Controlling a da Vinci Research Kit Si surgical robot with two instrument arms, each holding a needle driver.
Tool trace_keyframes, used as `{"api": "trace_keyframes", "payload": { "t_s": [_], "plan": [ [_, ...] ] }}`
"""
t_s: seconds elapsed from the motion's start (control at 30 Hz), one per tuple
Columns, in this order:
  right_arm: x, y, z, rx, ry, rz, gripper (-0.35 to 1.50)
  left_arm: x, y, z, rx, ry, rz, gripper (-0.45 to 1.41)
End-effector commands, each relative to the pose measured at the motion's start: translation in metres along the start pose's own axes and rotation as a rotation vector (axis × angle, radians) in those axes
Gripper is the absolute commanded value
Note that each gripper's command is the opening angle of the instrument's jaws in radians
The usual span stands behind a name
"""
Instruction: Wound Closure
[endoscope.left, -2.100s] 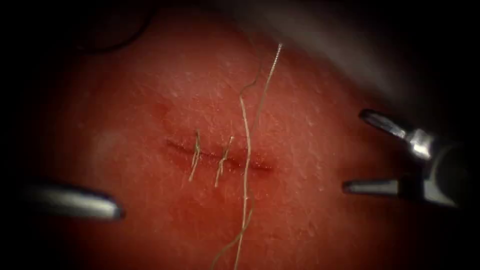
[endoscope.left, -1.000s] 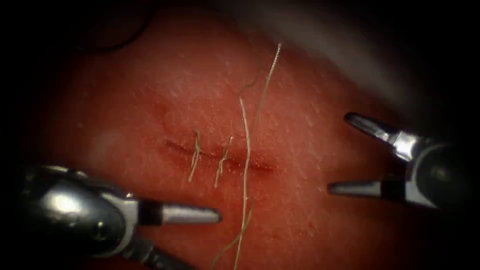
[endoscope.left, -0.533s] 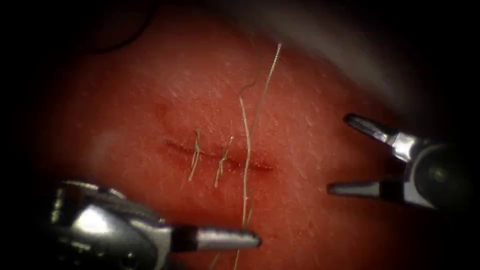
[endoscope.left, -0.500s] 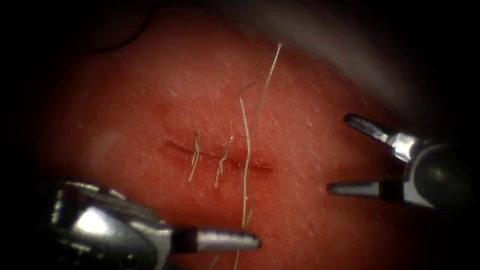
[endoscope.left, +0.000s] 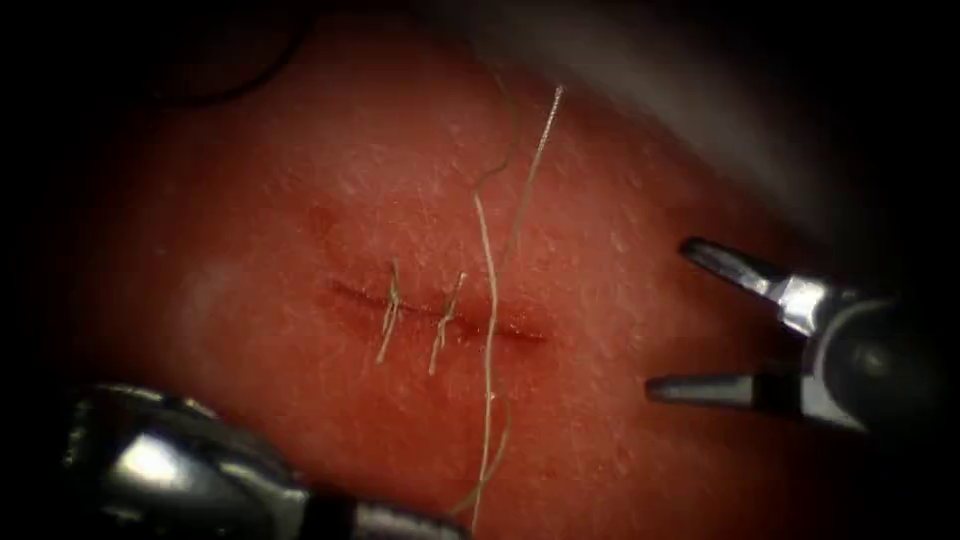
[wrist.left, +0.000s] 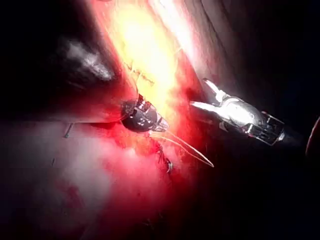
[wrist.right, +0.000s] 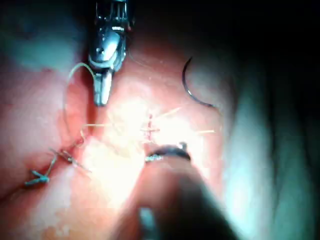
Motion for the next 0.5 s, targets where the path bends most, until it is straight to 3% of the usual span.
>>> {"api": "trace_keyframes", "payload": {
  "t_s": [0.03,0.27,0.5],
  "plan": [
    [0.0004,-0.0002,0.0002,0.027,0.011,-0.004,1.28,-0.0006,0.0,0.0007,0.001,0.0,-0.005,-0.35],
    [0.0018,-0.0014,-0.0006,0.124,0.051,0.007,1.0,-0.0017,-0.0023,0.0016,0.011,-0.005,0.055,-0.35],
    [0.0018,-0.0025,-0.0007,0.208,0.014,-0.016,0.76,-0.0014,-0.0046,0.0023,0.033,0.003,0.061,-0.35]
  ]
}}
